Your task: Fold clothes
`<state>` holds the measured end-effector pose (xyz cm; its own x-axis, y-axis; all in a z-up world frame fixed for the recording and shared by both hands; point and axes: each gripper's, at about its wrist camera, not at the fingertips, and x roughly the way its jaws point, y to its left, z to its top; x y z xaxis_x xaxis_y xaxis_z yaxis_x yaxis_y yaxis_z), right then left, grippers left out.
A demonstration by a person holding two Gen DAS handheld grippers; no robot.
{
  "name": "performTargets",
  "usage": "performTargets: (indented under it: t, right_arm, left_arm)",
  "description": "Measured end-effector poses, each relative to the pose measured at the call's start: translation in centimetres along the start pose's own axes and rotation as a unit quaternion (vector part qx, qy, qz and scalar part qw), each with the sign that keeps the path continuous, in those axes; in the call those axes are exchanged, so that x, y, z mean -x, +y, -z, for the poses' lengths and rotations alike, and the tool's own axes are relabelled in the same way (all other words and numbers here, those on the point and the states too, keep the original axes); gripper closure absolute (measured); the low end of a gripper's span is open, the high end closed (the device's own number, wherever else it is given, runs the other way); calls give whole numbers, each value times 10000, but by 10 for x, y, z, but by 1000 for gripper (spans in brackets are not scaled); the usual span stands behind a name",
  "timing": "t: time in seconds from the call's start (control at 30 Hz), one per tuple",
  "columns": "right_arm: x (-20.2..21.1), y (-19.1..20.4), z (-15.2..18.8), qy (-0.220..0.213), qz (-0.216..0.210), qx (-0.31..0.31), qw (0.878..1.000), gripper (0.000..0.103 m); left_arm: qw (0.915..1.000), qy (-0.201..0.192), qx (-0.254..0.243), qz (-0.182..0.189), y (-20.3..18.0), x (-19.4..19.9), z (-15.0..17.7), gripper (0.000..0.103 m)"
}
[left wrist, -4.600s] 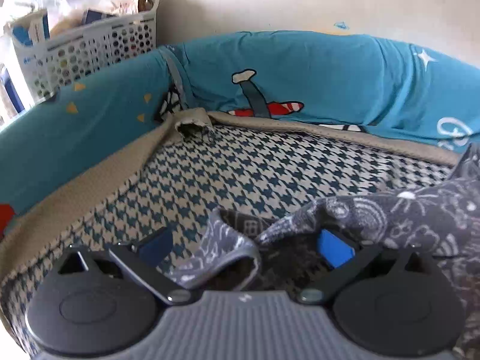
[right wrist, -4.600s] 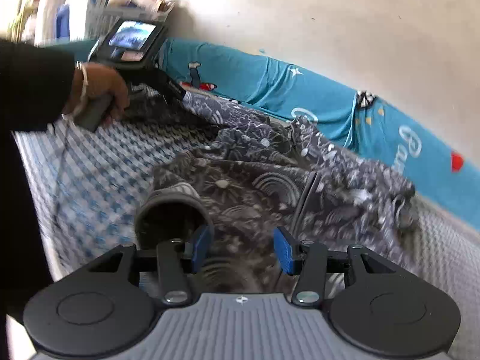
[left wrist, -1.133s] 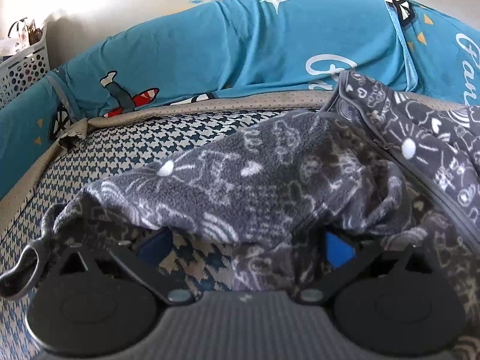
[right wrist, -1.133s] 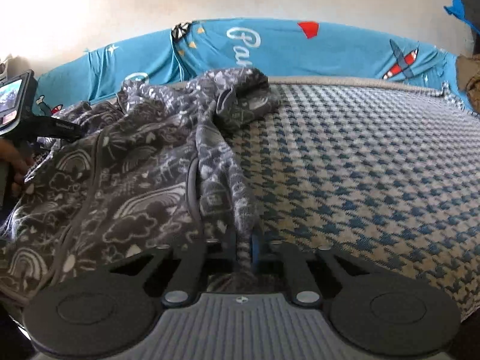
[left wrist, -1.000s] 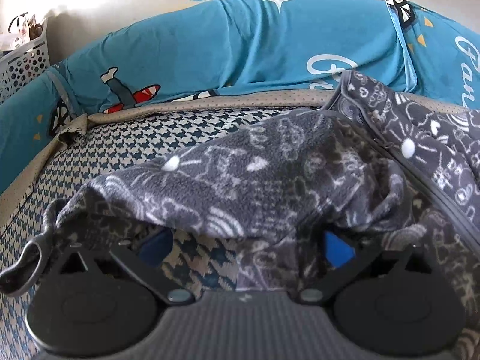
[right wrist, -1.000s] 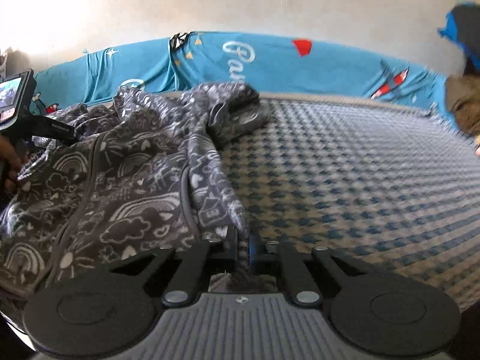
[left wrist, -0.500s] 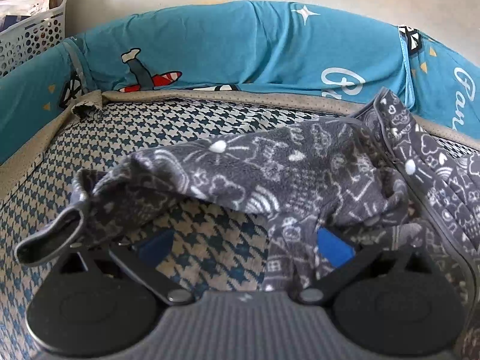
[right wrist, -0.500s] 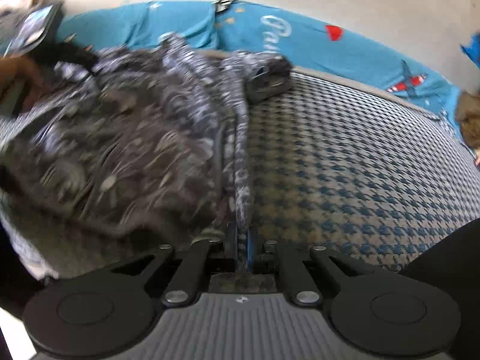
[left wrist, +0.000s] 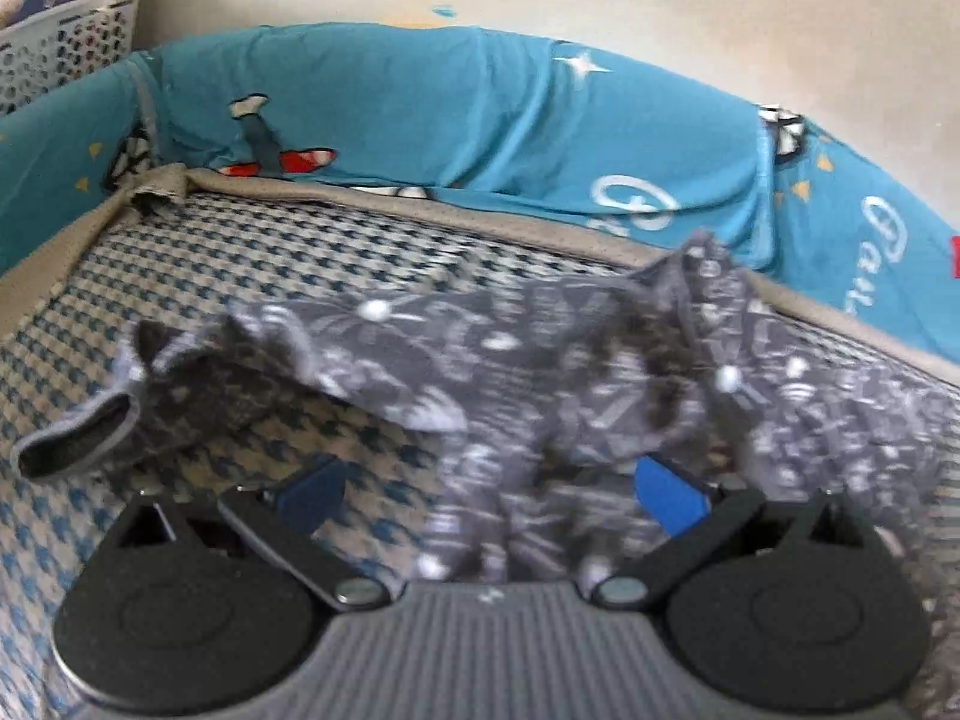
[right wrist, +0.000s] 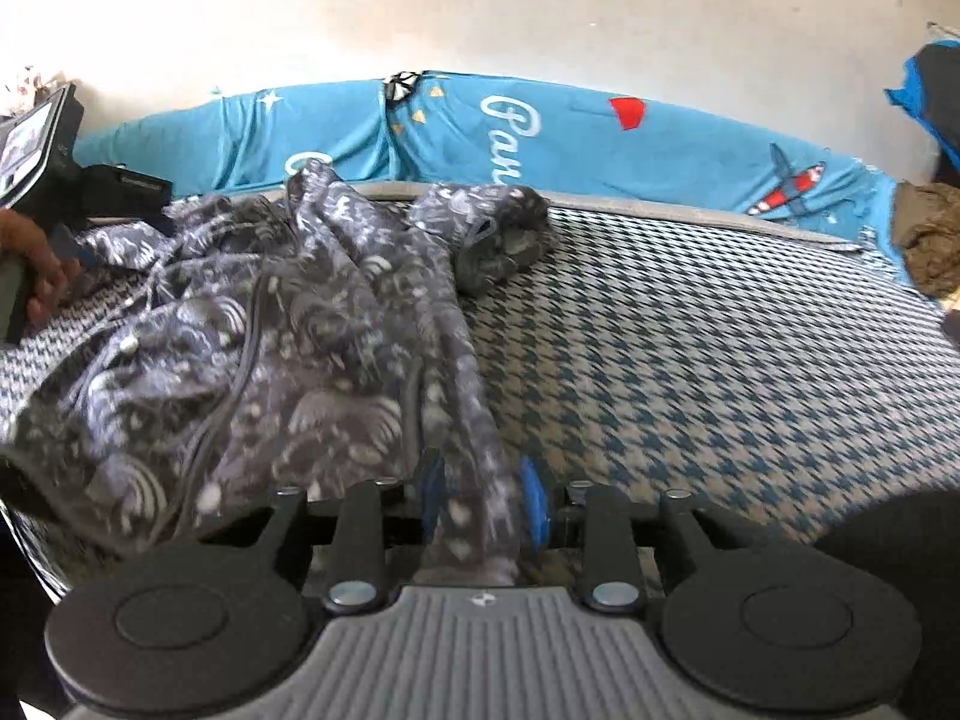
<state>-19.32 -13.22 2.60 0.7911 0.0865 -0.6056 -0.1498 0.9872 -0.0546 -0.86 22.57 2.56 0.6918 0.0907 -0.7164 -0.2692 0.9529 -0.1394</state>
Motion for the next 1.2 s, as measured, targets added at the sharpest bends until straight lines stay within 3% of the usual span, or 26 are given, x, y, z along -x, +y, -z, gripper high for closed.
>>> performTargets:
  t: [0.3,0.47,0.87,1.2]
  right_arm:
    - [-55,12,-47,-33,-445,99,9990,68]
    - [-91,4,-73,-174,-370,70,9991,66]
    - [-181,-20,-118,26,-387,-711,9967,64]
    - [-243,-29,-139,164,-262,-974,9948,63]
  left_arm:
    - [9981,100,-433,431,-44,0,16,0]
    - [9976,147,-483,483,-54,-4,17,0]
    - [9972,163,-540,500,-66,-14,17,0]
    - [9973,304,-365,567,-63,-24,15,0]
